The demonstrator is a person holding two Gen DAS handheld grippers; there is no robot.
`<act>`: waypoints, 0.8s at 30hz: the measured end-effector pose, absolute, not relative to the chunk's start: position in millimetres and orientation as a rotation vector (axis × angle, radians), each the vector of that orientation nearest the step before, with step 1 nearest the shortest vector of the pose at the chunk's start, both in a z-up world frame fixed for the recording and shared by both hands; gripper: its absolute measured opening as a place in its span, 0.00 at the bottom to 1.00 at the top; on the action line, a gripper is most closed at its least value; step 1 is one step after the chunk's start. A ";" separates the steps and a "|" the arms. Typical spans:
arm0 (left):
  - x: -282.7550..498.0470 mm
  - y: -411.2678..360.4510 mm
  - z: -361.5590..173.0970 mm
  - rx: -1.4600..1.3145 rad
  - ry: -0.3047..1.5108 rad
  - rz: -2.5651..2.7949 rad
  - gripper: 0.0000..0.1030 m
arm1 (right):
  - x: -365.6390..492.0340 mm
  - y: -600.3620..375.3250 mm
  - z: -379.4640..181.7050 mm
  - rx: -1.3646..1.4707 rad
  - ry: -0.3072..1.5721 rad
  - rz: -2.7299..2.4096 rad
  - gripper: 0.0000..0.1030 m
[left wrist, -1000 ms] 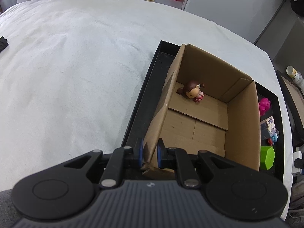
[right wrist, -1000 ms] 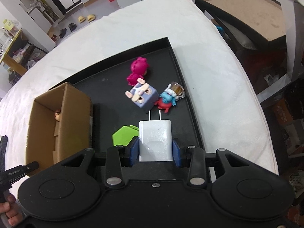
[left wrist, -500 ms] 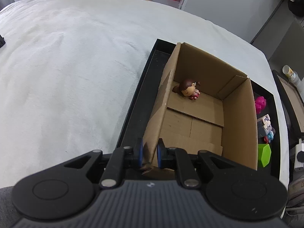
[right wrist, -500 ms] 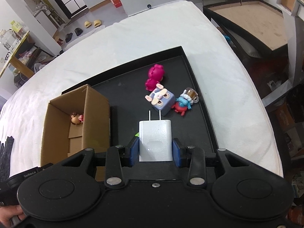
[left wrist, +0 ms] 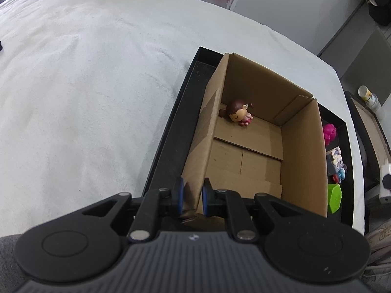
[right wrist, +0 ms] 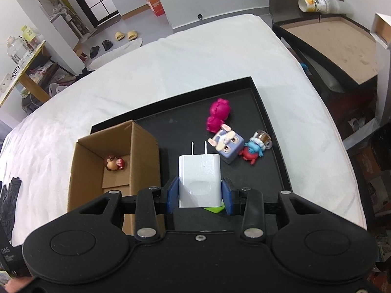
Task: Organize rigid objects
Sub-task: 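Lift the white charger with the right gripper and carry it over the box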
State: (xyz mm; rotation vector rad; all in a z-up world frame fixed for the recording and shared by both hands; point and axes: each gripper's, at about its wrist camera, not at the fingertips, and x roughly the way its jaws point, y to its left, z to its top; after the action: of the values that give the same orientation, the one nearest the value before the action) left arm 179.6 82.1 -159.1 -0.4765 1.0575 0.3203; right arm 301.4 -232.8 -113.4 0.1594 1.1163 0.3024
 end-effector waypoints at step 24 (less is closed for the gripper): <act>180.2 87.3 -160.1 -0.484 1.074 0.257 0.14 | 302.7 -135.3 -106.9 0.108 1.101 0.427 0.36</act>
State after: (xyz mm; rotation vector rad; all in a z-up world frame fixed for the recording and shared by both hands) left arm 180.2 87.3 -160.1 -0.4842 1.0739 0.2568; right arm 302.7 -135.3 -106.9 0.1078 1.1013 0.4267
